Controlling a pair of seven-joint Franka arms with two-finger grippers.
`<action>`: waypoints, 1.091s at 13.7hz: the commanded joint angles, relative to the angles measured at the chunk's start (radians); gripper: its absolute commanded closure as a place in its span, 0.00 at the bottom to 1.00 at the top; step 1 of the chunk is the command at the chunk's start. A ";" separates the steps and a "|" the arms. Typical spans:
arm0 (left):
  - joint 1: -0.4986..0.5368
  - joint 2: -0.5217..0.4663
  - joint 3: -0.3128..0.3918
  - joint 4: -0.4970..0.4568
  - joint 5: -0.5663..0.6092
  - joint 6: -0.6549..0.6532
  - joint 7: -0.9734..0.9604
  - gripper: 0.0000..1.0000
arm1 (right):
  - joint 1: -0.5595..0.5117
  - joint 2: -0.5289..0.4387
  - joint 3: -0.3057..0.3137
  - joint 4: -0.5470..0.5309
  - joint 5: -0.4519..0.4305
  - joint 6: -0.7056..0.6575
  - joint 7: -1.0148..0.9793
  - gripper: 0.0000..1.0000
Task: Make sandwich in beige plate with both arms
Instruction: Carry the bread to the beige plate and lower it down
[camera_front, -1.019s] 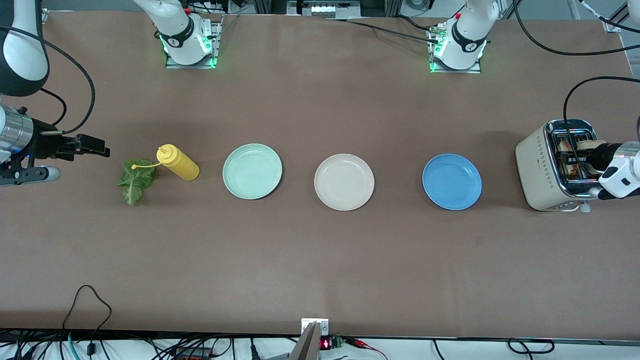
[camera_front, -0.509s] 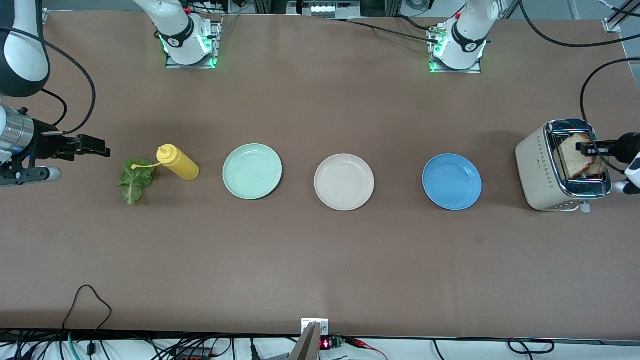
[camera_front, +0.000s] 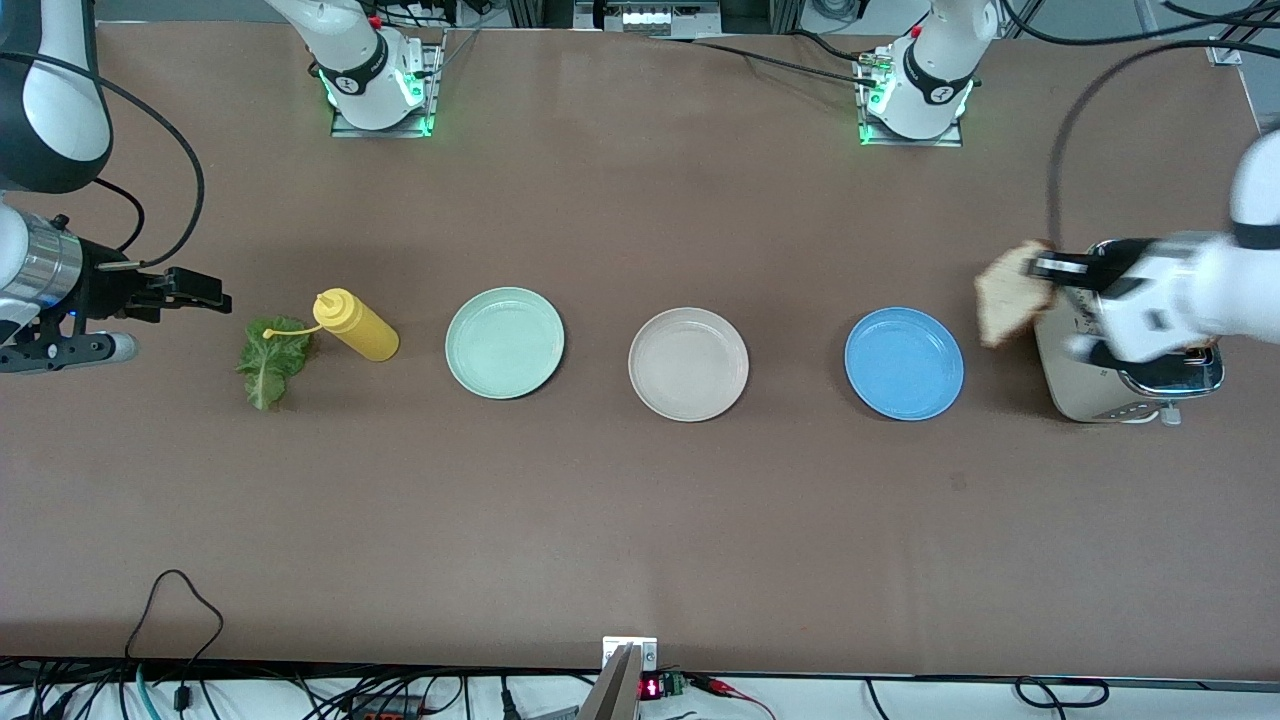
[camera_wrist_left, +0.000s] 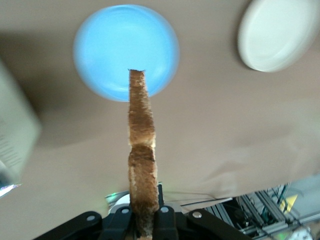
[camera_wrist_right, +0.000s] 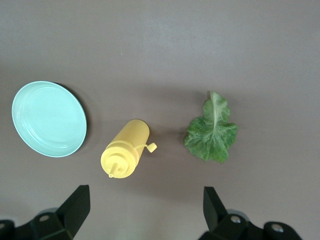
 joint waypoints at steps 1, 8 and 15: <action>-0.086 0.048 -0.072 -0.062 -0.032 0.168 -0.028 1.00 | 0.015 -0.001 0.002 0.001 0.004 -0.015 -0.005 0.00; -0.334 0.231 -0.073 -0.139 -0.165 0.618 -0.285 1.00 | 0.009 0.017 0.000 0.001 -0.004 -0.041 -0.011 0.00; -0.371 0.359 -0.072 -0.130 -0.243 0.789 -0.285 1.00 | 0.009 0.017 0.000 -0.016 -0.011 -0.084 -0.014 0.00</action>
